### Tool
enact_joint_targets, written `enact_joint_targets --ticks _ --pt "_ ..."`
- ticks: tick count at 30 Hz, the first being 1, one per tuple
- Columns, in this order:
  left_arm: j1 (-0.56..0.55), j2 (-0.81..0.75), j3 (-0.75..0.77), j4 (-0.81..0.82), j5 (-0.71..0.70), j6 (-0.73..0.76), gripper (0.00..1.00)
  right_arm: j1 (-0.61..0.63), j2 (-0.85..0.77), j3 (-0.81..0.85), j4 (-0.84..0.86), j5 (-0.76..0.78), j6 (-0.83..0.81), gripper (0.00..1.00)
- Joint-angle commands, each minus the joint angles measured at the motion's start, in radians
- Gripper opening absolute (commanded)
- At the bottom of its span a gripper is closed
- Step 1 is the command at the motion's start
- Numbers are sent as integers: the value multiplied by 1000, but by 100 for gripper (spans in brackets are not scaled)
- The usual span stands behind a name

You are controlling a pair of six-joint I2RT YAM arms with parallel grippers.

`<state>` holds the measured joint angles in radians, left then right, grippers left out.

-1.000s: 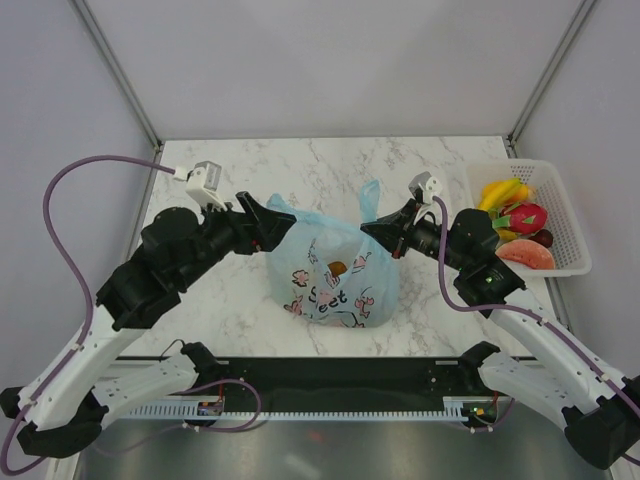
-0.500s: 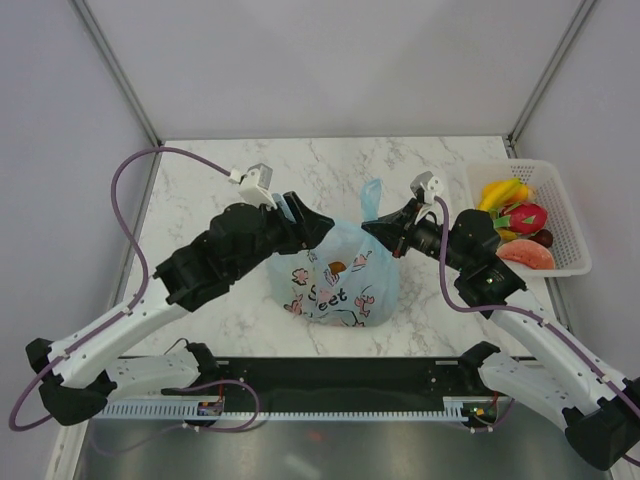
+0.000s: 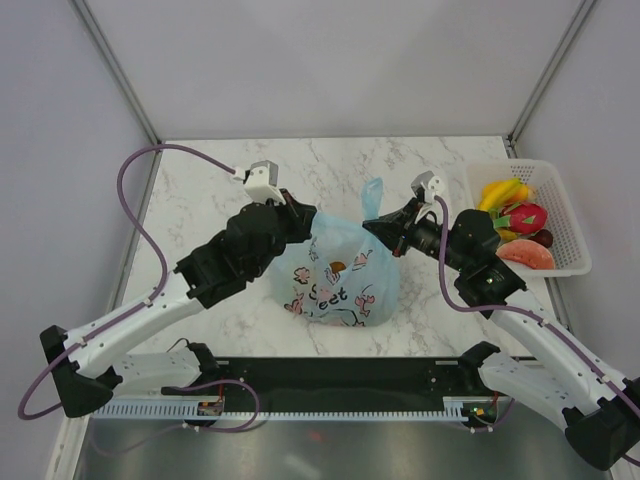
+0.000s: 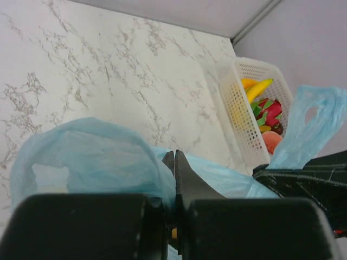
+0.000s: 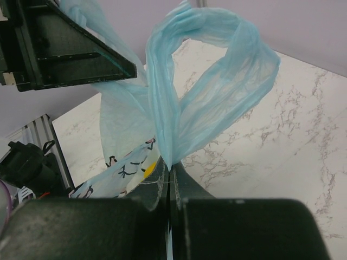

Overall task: Place the fake fruits into the plastic bag and tie a complex knot
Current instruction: Adjust the plastic bag at the center of the board.

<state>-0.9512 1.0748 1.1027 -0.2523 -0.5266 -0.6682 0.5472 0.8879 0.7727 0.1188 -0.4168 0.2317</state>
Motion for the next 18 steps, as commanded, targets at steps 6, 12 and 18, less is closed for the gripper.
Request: enact_joint_targets --ticks 6,12,18 --pt "21 16 337 -434 114 148 2 -1 3 59 -60 160 -68 0" --pt "103 125 707 -836 324 260 2 -10 -4 85 -79 280 -34 0" --pt "108 186 792 -1041 318 317 2 -27 -32 97 -99 368 -29 0"
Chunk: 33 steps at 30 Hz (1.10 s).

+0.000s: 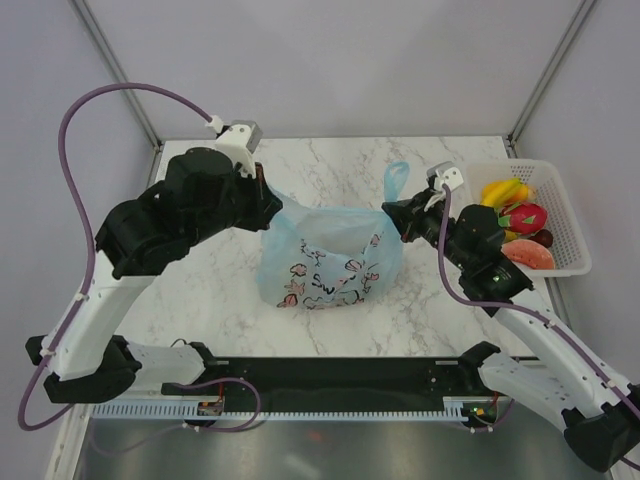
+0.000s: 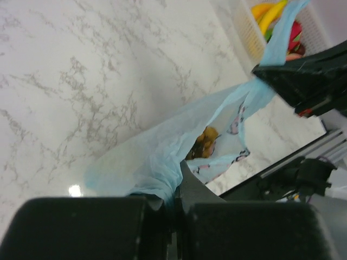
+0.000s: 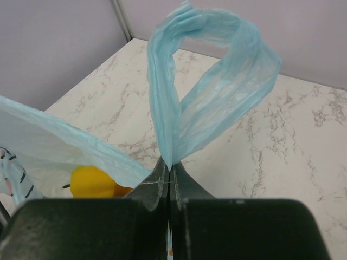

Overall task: Place the fake fruits into the plastic bag and tie a complex knot
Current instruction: Adjust the plastic bag at the center of the board.

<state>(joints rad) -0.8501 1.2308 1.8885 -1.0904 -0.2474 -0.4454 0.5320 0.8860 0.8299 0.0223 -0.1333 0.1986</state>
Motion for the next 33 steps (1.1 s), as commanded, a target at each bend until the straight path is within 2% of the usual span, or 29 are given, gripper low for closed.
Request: enact_joint_targets --ticks 1,7,9,10,13,19,22,30,31,33 --pt "6 32 -6 -198 42 103 2 -12 -35 44 -1 84 2 0" --pt "6 79 -43 -140 53 185 2 -15 -73 52 19 48 -42 2" --pt "8 96 -34 -118 48 204 2 -15 -85 43 36 26 -53 11" --pt "9 104 -28 -109 48 209 2 -15 -90 32 41 21 -53 24" --pt "8 128 -26 -75 60 220 2 -15 -87 0 65 3 -38 37" --pt "8 141 -71 -34 77 229 2 -15 -41 -58 103 34 -13 74" --pt "11 153 -68 -35 73 240 2 -15 -47 -84 125 55 -19 82" --pt "19 211 27 -84 45 244 2 -15 -39 -25 130 124 -82 81" --pt "19 219 38 -107 45 246 2 -15 -36 -15 127 126 -83 70" --pt "19 243 69 -134 36 249 2 -15 -32 6 125 155 -87 58"
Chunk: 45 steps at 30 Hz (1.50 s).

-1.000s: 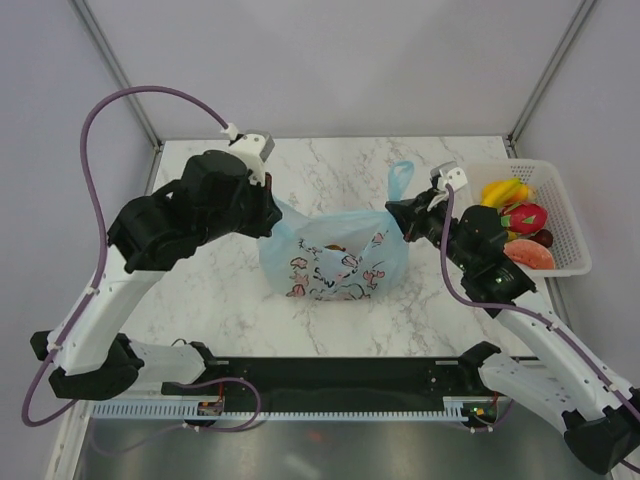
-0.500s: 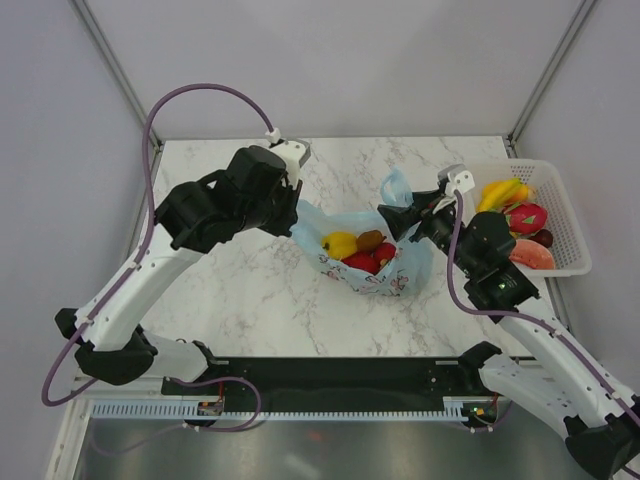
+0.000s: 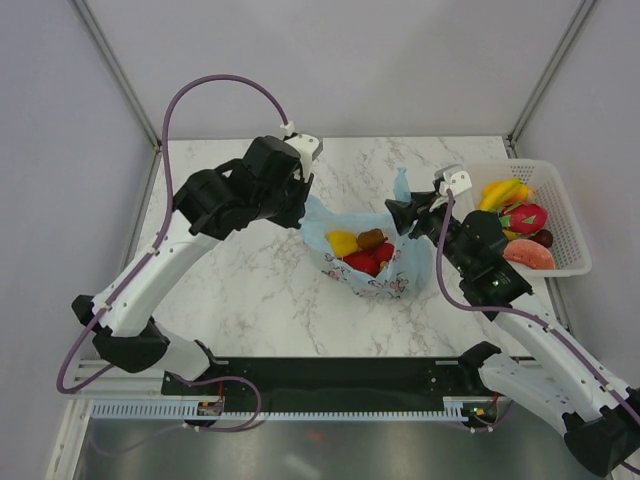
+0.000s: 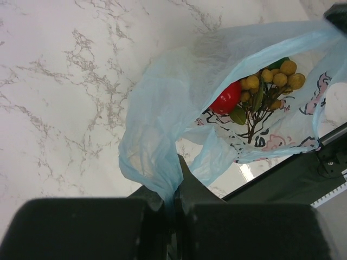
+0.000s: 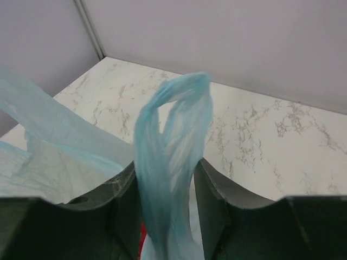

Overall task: Place the fake fruits into the plastic bag and tie a complex knot
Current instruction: Adjust the plastic bag at the center of the board.

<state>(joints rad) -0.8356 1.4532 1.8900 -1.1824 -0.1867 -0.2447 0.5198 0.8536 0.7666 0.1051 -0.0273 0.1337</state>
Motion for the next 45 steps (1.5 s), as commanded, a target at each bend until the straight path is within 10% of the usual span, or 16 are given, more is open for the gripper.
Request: enact_joint_targets --ticks 1,4,18,22,38,45 --pt "4 32 81 -63 -34 50 2 -3 1 74 42 58 -25 44" --pt "6 75 156 -157 -94 44 2 -3 1 79 56 113 -25 23" --pt "16 78 238 -292 -375 1 2 -3 13 160 53 339 32 37" --pt "30 75 242 -298 -385 -7 2 -4 19 192 24 359 49 7" --pt "32 88 252 -299 -395 18 2 -4 39 312 -104 319 90 0" --pt "32 69 219 -295 -419 -1 19 -3 36 290 -104 300 86 0"
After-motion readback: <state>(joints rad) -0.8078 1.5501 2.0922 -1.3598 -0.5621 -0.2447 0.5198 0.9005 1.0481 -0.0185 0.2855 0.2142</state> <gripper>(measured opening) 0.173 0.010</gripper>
